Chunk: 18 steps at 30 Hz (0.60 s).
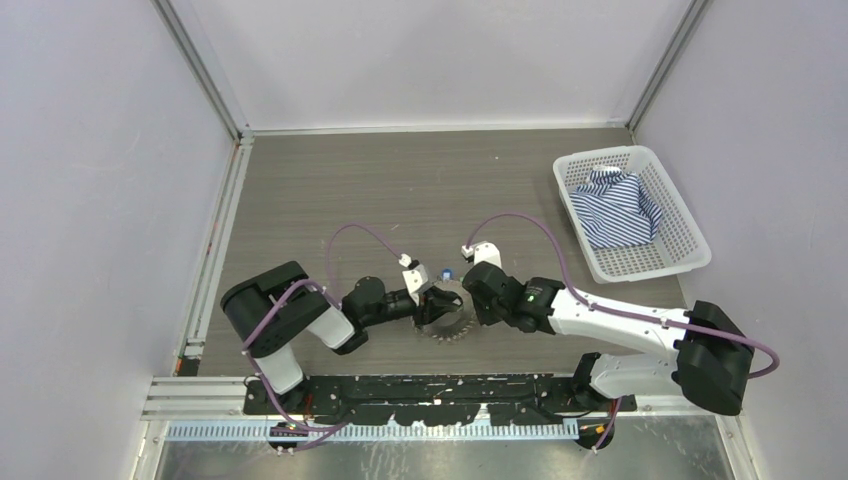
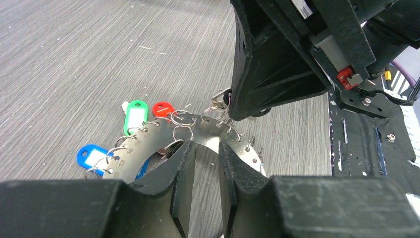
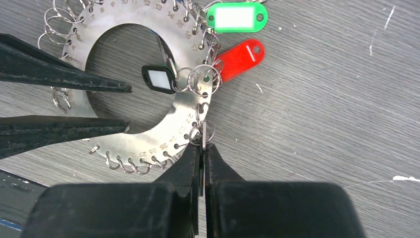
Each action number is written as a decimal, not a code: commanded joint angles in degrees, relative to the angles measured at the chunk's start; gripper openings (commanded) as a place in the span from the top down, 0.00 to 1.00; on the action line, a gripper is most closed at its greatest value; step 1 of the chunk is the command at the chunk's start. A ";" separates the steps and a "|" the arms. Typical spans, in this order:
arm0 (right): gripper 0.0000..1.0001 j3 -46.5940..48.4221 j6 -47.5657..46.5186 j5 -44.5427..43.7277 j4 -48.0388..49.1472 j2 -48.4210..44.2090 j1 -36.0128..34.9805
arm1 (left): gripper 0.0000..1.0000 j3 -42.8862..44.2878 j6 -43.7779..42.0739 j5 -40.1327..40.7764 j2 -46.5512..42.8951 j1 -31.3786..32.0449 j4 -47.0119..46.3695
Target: Remove the keys from the keyring
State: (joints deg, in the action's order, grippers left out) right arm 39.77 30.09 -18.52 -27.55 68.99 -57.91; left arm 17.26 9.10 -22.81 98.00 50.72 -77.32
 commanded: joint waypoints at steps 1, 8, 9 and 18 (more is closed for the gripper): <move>0.99 3.34 -2.17 -2.92 -0.53 -1.29 0.18 | 0.74 0.05 -1.41 0.28 -2.11 -0.36 -1.45; 0.99 2.94 -5.08 -2.49 1.68 -3.63 0.17 | 0.79 2.97 -1.98 -2.03 -1.87 -0.45 0.24; 0.99 2.76 -5.65 -2.48 2.11 -4.13 0.19 | 0.79 3.37 -1.98 -2.51 -1.70 -0.45 0.24; 0.99 2.43 -9.55 -1.38 4.65 -6.37 0.19 | 0.78 6.47 -5.73 -3.86 -1.85 -1.20 3.19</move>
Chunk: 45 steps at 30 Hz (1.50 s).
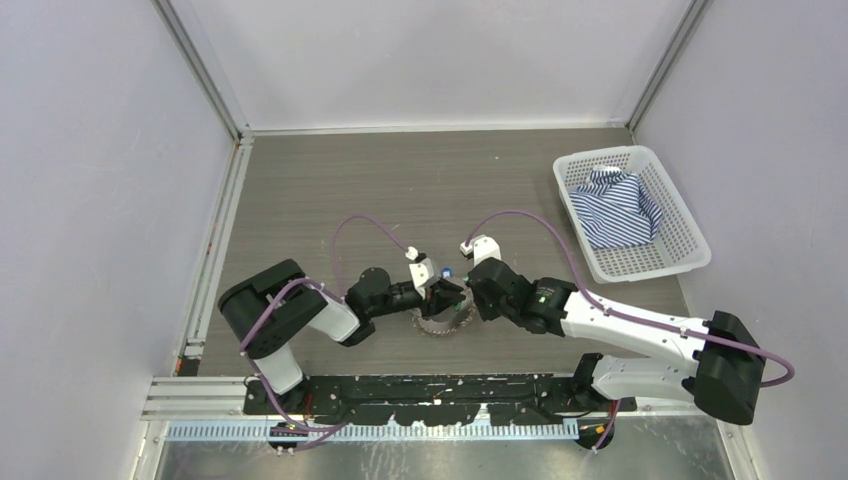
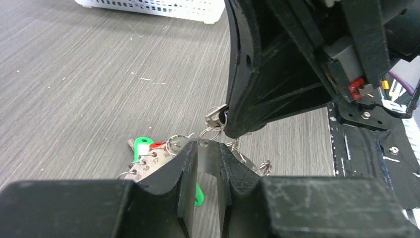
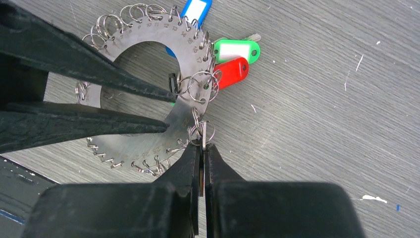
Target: Remove the keys from the keyring
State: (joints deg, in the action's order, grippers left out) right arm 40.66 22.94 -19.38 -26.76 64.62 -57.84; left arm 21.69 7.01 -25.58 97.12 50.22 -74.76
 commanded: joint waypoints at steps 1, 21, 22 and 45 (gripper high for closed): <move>0.99 1.40 -2.66 -0.37 4.09 -2.32 0.11 | 0.78 2.26 -4.26 -1.00 -1.16 -0.85 1.19; 0.99 1.69 -4.65 0.33 4.93 -2.88 0.04 | 0.72 7.39 -3.76 -14.00 1.14 -4.07 5.00; 0.99 1.66 -4.70 0.38 5.00 -3.00 0.07 | 0.72 7.40 -3.75 -14.11 1.35 -4.03 4.98; 0.99 0.11 -3.06 0.22 4.39 -3.80 0.09 | 1.00 5.98 -0.34 -12.83 4.76 -2.48 -0.17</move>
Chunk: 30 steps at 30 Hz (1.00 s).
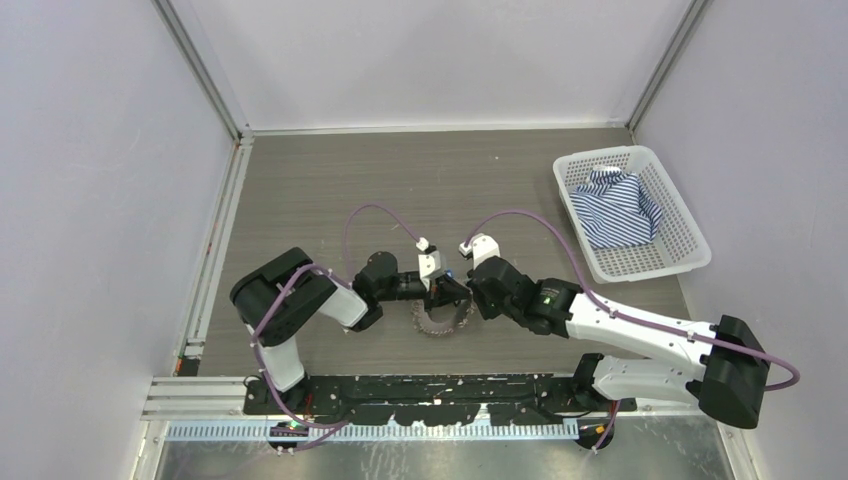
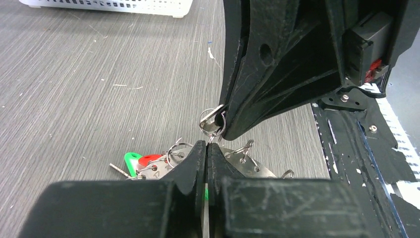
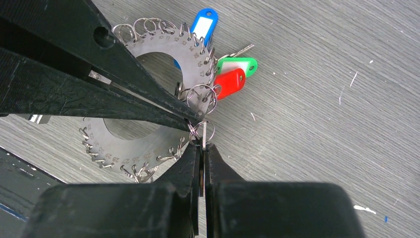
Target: Remove the keys from the keyring
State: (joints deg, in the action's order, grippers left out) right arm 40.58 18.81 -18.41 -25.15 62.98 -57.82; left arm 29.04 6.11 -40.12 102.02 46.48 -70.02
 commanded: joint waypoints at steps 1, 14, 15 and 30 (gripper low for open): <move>0.99 -0.06 1.52 -0.75 2.43 -2.16 0.00 | 1.00 -2.07 0.22 3.03 -0.41 1.77 -5.21; 0.99 -5.03 7.54 -4.09 6.84 -1.33 0.07 | 1.00 -9.58 -9.47 21.56 -6.73 10.63 -2.88; 0.99 -5.32 7.55 -4.60 7.58 -0.95 0.08 | 1.00 -9.61 -10.81 22.70 -7.10 11.41 -1.70; 0.99 -7.42 7.72 -9.23 17.68 3.80 0.12 | 1.00 -8.14 -25.69 39.64 -6.06 19.78 5.33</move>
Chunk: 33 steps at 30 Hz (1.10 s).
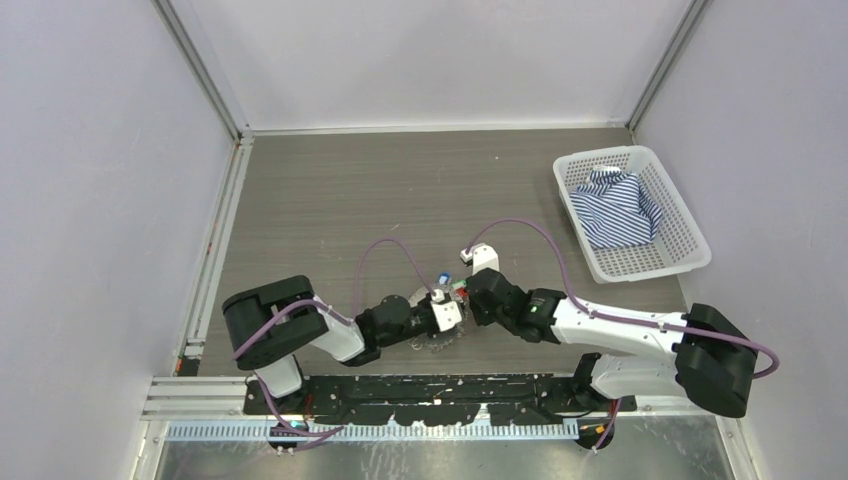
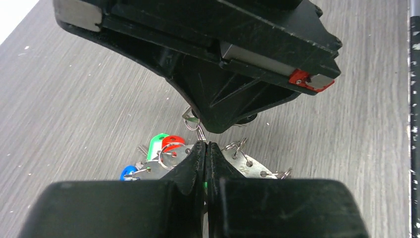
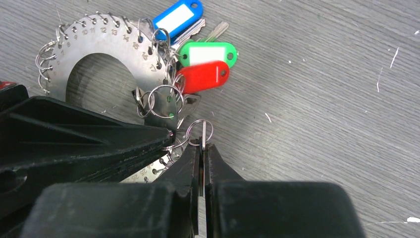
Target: Remove the keys from the keyring
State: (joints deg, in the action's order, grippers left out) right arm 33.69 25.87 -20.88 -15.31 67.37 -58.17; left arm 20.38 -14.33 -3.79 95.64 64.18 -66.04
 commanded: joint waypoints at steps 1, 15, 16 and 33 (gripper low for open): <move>0.99 -0.78 0.86 -6.91 8.30 -0.77 0.50 | 1.00 0.58 -5.79 4.18 0.67 2.28 1.28; 0.99 -5.14 0.68 -7.43 12.86 -5.70 0.55 | 1.00 0.53 -8.17 9.83 6.55 3.01 -4.21; 0.99 -5.28 0.60 -7.66 12.93 -5.90 0.56 | 1.00 0.35 -8.17 10.09 6.65 3.05 -4.45; 0.99 -5.98 -2.67 -7.92 12.09 -11.43 0.65 | 1.00 -2.77 -4.14 15.55 7.81 2.91 -13.33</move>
State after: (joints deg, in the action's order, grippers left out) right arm 26.65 25.15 -22.90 -6.72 58.98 -58.17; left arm 20.03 -20.16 8.38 101.93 67.09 -78.24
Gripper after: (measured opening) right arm 0.055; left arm 0.010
